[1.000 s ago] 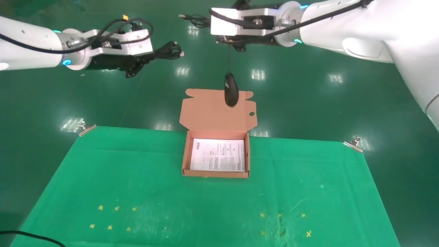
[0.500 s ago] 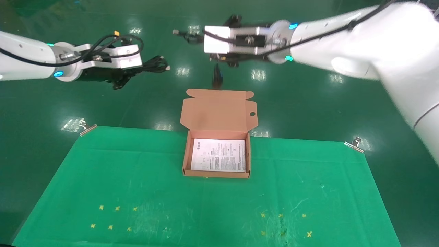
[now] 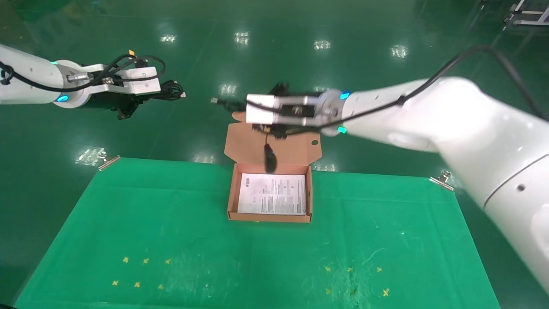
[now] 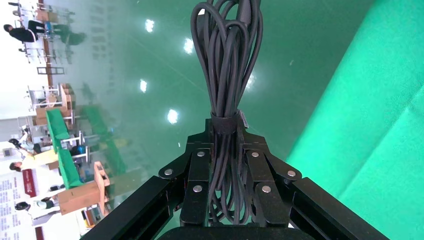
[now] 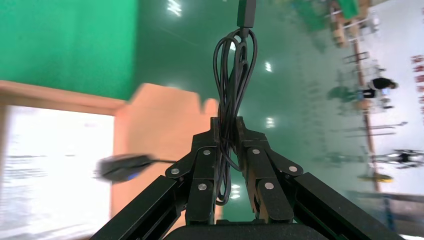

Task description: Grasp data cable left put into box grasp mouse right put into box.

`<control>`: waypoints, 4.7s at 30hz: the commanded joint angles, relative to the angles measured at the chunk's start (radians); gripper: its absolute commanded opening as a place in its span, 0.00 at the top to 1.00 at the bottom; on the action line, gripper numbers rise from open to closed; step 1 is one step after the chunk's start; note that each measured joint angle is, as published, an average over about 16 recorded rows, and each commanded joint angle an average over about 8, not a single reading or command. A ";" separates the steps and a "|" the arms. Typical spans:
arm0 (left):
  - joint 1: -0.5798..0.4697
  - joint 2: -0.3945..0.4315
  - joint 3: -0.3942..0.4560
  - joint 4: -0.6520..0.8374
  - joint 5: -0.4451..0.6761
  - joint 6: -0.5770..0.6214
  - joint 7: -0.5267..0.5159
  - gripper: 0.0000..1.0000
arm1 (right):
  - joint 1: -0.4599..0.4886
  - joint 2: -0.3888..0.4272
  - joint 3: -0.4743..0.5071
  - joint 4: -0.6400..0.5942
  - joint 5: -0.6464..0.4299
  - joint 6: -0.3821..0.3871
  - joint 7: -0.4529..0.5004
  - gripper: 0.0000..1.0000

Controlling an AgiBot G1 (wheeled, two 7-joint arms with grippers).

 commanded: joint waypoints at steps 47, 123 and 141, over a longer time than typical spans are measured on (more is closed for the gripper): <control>0.024 -0.032 0.011 -0.109 0.055 0.027 -0.099 1.00 | -0.186 -0.005 -0.270 -0.049 0.372 0.135 0.192 0.70; 0.379 0.226 0.207 -0.040 -0.397 -0.396 0.317 0.00 | 0.113 0.673 -0.563 0.750 0.074 0.337 0.610 0.00; 0.240 0.189 0.139 -0.004 -0.397 -0.520 0.252 0.00 | 0.239 0.689 -0.556 0.777 -0.016 0.257 0.551 0.00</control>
